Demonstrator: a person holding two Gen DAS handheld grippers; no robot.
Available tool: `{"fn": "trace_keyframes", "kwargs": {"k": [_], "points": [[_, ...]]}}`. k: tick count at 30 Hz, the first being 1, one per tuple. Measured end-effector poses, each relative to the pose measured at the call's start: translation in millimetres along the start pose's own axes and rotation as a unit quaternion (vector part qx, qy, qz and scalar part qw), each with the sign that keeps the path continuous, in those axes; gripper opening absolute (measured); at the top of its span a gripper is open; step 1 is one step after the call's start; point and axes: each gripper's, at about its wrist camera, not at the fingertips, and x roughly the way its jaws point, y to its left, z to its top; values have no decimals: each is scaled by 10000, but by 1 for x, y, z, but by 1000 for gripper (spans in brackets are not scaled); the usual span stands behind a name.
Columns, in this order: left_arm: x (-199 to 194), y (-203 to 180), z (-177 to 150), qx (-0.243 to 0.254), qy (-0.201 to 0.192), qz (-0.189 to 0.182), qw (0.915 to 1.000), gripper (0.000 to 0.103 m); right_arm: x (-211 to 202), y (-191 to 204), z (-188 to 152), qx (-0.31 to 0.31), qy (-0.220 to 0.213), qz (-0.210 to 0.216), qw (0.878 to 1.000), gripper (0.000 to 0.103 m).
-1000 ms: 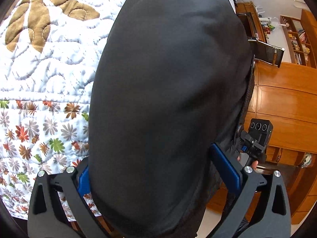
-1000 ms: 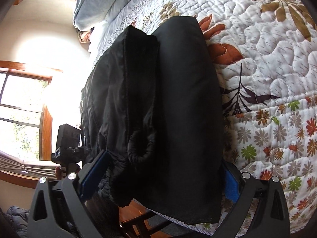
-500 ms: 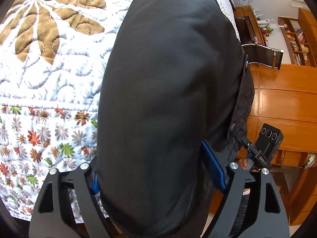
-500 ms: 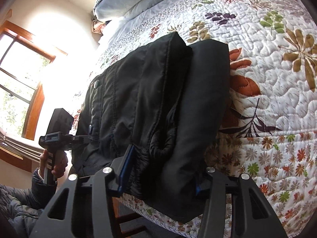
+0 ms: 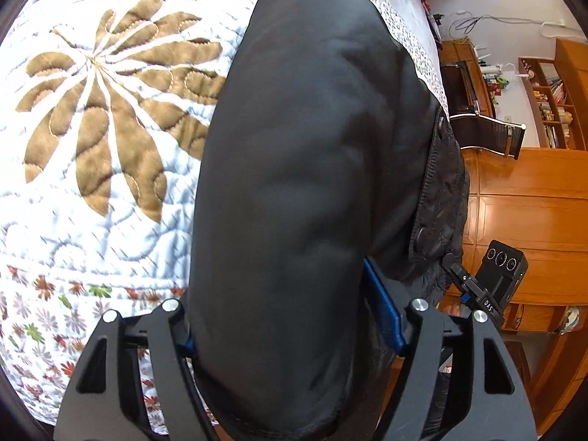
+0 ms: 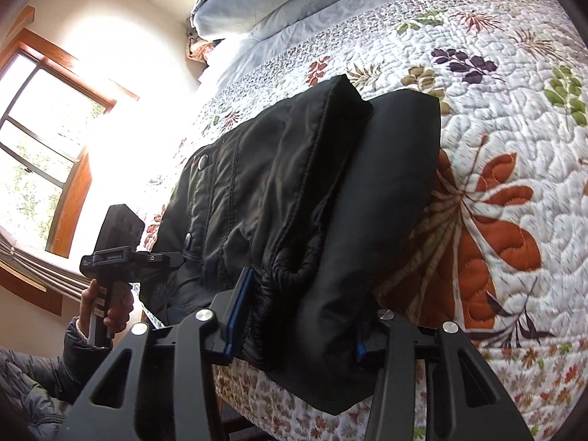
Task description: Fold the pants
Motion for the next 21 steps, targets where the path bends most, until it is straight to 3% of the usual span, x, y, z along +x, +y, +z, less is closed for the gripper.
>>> {"fn": "trace_keyframes", "kwargs": {"k": [13,21], "points": [[-28,22,68,-197,-379,119,9990,72,59,7,70,32,56,230,9997,45],[-41,31,95,-193,-527,245,9981,73,83,8,95,128,38,312,9994,45]]}}
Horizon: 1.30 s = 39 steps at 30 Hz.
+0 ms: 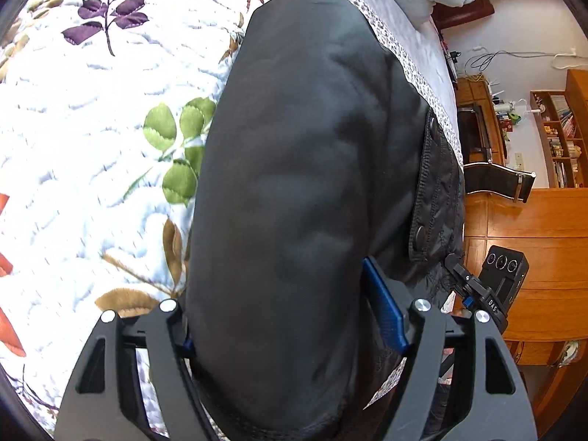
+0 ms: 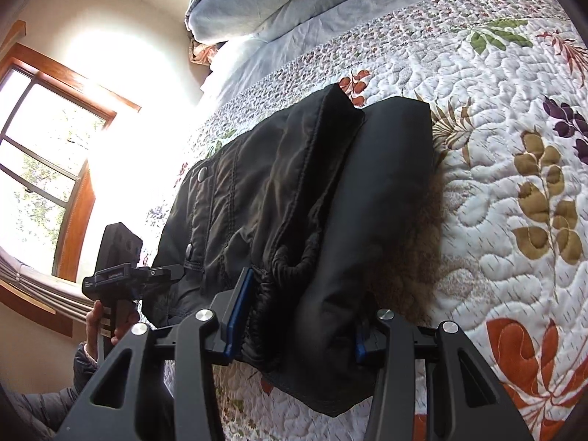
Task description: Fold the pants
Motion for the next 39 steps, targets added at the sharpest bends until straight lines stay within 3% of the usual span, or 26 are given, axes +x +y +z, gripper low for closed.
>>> {"fn": "trace_keyframes", "kwargs": {"k": [6,14,21,27,36,39], "points": [[-5,6,15,58,-114,104,9999,75,16,-1,20,116,-55,67,9999,45],[-19,34,8,138,-123,112,9998,81,25,-6,27,209,-112,140,9996,47],[8,0,25,149,-130,68,9998,85,28,-17,24,348,-254,262,9987,49],[12,-7,28,140,-135,104,9998,87,30,-20,24,334,-238,265,9988,50],[18,-11,31,117,-103,35,9999,88,32,-30,21,498,-281,373,9977,57],[19,-10,31,129,-97,17,9999,88,31,-36,20,597,-332,460,9966,65]]}}
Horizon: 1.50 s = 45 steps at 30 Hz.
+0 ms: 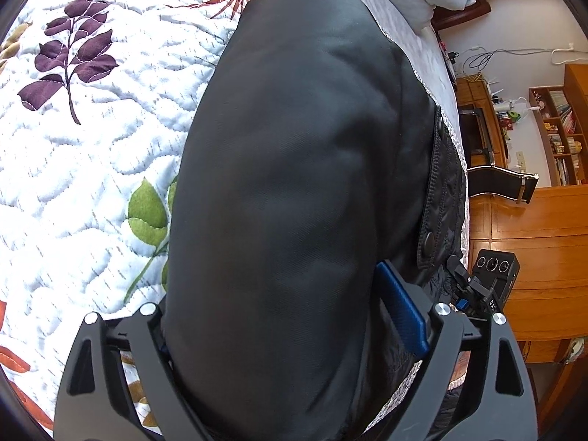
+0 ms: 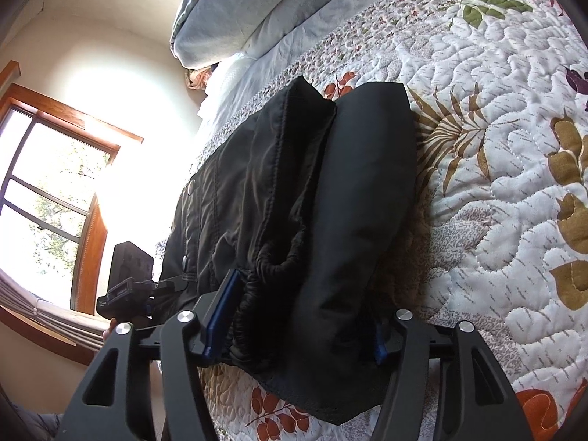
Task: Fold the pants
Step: 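Lower the folded pants onto the quilt and open both grippers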
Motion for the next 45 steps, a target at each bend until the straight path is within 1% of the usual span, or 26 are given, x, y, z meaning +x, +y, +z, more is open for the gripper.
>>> {"fn": "trace_keyframes", "kwargs": {"k": [3,4,5,6,9,11,14,17,21,22,24,26,28,29,31,33,35,36,39,40,42,45], "points": [[-1,-1,0,13,-15,41,10000,88,-5,1,-1,11,-63,-55,10000,68],[-3,0,-1,15,-34,66,10000,87,-8,1,-1,39,-90,-63,9999,71],[-6,-1,-2,27,-63,125,9999,87,-12,0,-2,95,-146,-52,9998,74],[-9,-1,-3,58,-87,191,9998,87,-16,0,-1,129,-195,-35,9997,74],[-20,-1,-8,182,-199,440,9987,90,-31,0,-4,101,-308,-173,9993,76],[-29,1,-13,208,-284,560,9978,90,-43,2,-7,65,-418,-321,9986,84],[-46,7,-23,232,-488,725,9959,92,-61,6,-14,7,-549,-525,9971,85],[-63,10,-34,370,-746,966,9918,94,-77,8,-25,-32,-681,-727,9950,88],[-79,14,-46,488,-1022,1196,9863,95,-91,12,-42,-226,-819,-1162,9896,88],[-82,16,-48,461,-1075,1227,9855,95,-92,15,-47,-273,-826,-1136,9897,88],[-87,16,-53,389,-1180,1243,9844,95,-90,24,-55,-342,-782,-912,9922,88],[-87,15,-57,390,-1204,1265,9839,95,-81,38,-59,-502,-698,-674,9940,88],[-86,15,-58,416,-1178,1282,9839,95,-67,52,-59,-666,-607,-576,9943,87],[-86,14,-58,412,-1161,1261,9843,95,-60,57,-58,-763,-552,-602,9937,86],[-83,11,-60,405,-1134,1201,9854,95,-45,65,-55,-917,-469,-724,9920,84],[-79,8,-61,447,-1082,1171,9862,95,-33,67,-50,-880,-404,-644,9932,80],[-78,5,-63,482,-1082,1186,9858,95,-22,67,-47,-807,-329,-510,9949,70],[-78,5,-63,488,-1075,1177,9860,95,-17,67,-46,-794,-302,-549,9949,68],[-74,4,-64,458,-1030,1132,9872,95,-8,66,-43,-918,-264,-838,9919,51],[-74,3,-64,463,-1026,1126,9872,95,-8,64,-42,-939,-216,-875,9915,42],[-74,2,-64,498,-1018,1117,9873,95,-11,64,-43,-1011,-221,-801,9914,40],[-73,0,-63,521,-1003,1111,9874,95,-20,69,-45,-1139,-307,-809,9897,38]]}}
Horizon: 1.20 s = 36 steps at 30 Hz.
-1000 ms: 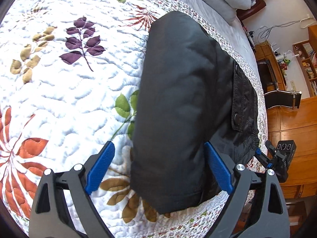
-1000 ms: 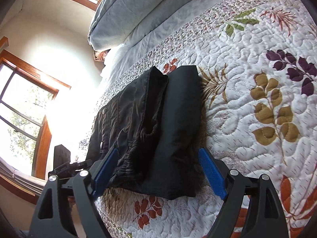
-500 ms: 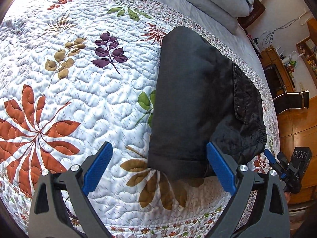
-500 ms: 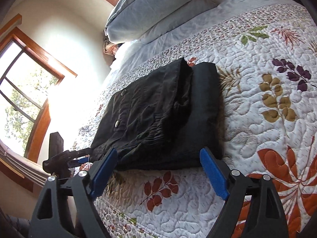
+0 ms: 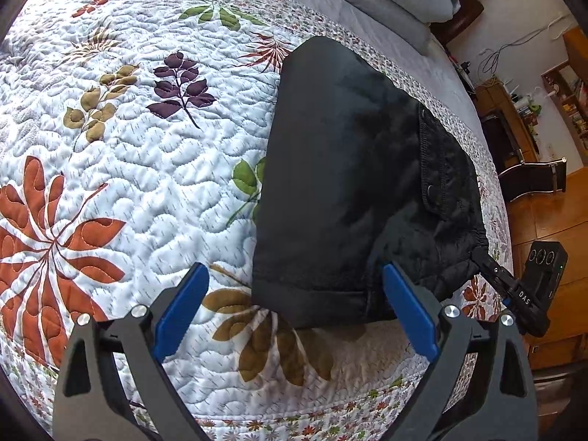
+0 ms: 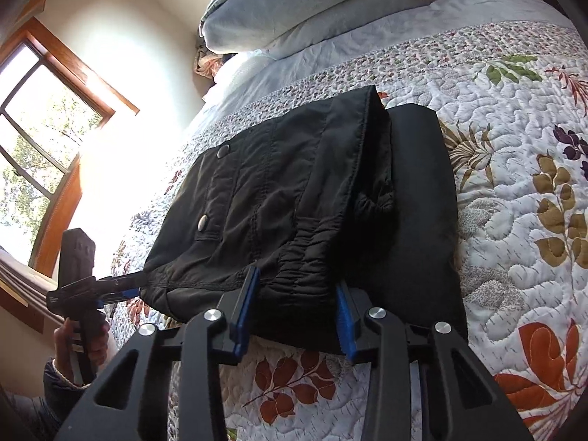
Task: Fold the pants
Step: 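Lower the folded pants onto the quilt and open both grippers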
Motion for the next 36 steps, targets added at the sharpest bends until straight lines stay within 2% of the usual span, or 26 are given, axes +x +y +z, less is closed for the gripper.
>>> {"fn": "trace_keyframes", "kwargs": {"k": [3,8,15,17,20,22,25,27,30,34,36], "points": [[1,-4,0,35,-5,-17,10000,95,-11,-2,2,18,-126,27,9999,37],[10,-11,0,96,83,-21,9999,95,-5,-8,-1,41,20,-106,9999,37],[3,-14,-3,138,52,53,9999,95,-9,-16,-5,363,-70,177,9992,39],[-5,-15,-5,220,-84,136,9996,95,-18,-13,-7,383,-147,114,9991,41],[-22,-22,-10,416,-365,334,9979,95,-38,-2,-11,228,-389,-218,9987,49],[-34,-31,-15,613,-558,524,9952,95,-51,6,-16,140,-475,-539,9973,49],[-46,-43,-25,897,-760,864,9893,96,-64,22,-26,-39,-528,-1235,9909,48],[-52,-50,-32,1049,-872,1071,9848,97,-72,31,-33,-151,-586,-1514,9866,48],[-58,-59,-42,1180,-948,1182,9814,98,-80,46,-44,-196,-616,-1627,9845,48],[-63,-65,-55,1180,-939,1131,9821,99,-82,63,-56,-218,-576,-1704,9834,50],[-64,-68,-63,1165,-952,1159,9818,100,-84,73,-62,-294,-593,-1837,9807,63]]}}
